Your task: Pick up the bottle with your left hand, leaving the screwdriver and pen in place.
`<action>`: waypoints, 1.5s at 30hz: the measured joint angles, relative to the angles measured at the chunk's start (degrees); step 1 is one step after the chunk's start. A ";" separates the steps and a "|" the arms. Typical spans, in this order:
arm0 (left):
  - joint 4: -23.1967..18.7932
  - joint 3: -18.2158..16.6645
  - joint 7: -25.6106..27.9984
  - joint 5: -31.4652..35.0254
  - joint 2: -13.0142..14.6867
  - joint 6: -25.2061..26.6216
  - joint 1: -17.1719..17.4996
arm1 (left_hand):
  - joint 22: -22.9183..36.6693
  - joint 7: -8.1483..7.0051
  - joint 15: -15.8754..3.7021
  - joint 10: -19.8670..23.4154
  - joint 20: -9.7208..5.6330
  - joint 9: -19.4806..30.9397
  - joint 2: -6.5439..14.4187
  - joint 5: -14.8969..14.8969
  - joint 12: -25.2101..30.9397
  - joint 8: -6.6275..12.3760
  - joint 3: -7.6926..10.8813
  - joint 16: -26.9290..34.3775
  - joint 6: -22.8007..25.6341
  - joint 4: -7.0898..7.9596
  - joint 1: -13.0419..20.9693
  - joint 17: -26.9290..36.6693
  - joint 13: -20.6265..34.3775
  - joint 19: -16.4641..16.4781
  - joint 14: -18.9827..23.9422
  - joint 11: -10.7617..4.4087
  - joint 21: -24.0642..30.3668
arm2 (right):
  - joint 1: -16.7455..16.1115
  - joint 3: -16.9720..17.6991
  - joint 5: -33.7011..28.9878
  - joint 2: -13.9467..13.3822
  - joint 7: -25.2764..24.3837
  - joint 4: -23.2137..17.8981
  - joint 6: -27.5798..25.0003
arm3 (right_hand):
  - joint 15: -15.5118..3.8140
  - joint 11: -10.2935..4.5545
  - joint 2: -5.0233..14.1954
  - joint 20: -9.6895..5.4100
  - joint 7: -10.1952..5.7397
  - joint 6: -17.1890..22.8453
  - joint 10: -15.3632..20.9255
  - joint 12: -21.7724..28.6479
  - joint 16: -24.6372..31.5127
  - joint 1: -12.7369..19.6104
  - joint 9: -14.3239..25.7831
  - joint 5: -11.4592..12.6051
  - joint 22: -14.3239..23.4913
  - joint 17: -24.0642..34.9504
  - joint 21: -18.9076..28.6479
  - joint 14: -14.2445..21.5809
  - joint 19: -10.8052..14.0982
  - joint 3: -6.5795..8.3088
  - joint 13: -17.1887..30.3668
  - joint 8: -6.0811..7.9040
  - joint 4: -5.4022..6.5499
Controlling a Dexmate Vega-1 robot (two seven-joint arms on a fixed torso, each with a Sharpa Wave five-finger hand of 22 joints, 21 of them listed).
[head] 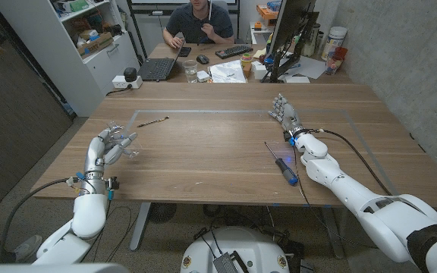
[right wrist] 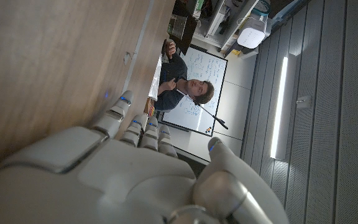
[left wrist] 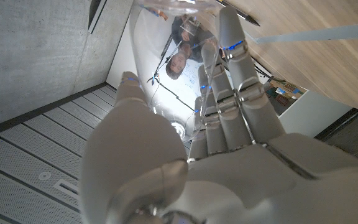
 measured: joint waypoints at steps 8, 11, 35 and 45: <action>-3.29 -2.42 -3.31 -2.26 -0.88 0.01 0.99 | -0.01 0.11 0.17 0.37 -0.11 0.00 0.04 -0.28 -0.22 -0.39 0.01 -0.05 0.53 -0.01 -0.04 0.00 0.01 0.31 0.40 0.24 0.37 | -0.27 0.21 0.24 -0.13 0.08 0.00 0.04 | 0.00 0.00 0.00 0.00 0.00 0.00 0.00 0.00 0.00 0.00 0.00 0.00 0.00 0.00 0.00 0.00 0.00 -0.14 0.00 0.00 -0.14; -4.58 -3.50 -4.42 -3.01 -1.33 0.11 1.35 | -0.01 0.11 0.21 0.51 -0.11 0.00 0.04 -0.33 -0.40 -0.45 0.01 -0.05 0.53 -0.01 -0.05 0.01 0.01 0.32 0.45 0.28 0.39 | -0.33 0.26 0.29 -0.20 0.12 -0.05 0.08 | 0.00 0.00 0.00 0.00 0.00 0.00 0.00 0.00 0.00 0.00 0.00 0.00 0.00 0.00 0.00 0.00 0.00 -0.14 0.00 0.00 -0.14; -12.64 -9.49 -11.43 -6.96 -4.50 2.71 2.83 | 0.08 0.18 0.44 1.93 -0.11 0.15 0.05 -1.58 -1.33 -1.33 0.01 -0.83 1.65 -0.01 -0.05 0.15 0.02 1.11 1.88 0.50 0.39 | -0.74 0.56 0.64 -0.47 0.43 -0.56 0.40 | 0.00 0.00 0.00 -0.20 0.00 0.00 0.00 0.00 0.00 0.00 0.00 0.33 0.00 0.00 0.00 0.00 -0.20 -0.39 0.00 0.00 0.11; -15.08 -11.28 -14.39 -8.77 -5.62 4.10 2.74 | 0.10 0.21 0.52 2.70 -0.30 0.15 0.05 -2.35 -1.72 -1.60 0.01 -0.93 1.86 -0.01 -0.05 0.15 0.02 1.75 2.60 0.88 0.79 | -0.50 0.58 0.65 -0.22 0.68 0.41 0.79 | 0.00 0.32 0.00 -0.20 0.00 0.00 0.32 0.00 0.00 0.00 0.00 0.33 0.00 0.00 0.00 0.00 -0.20 -0.39 0.00 0.00 0.11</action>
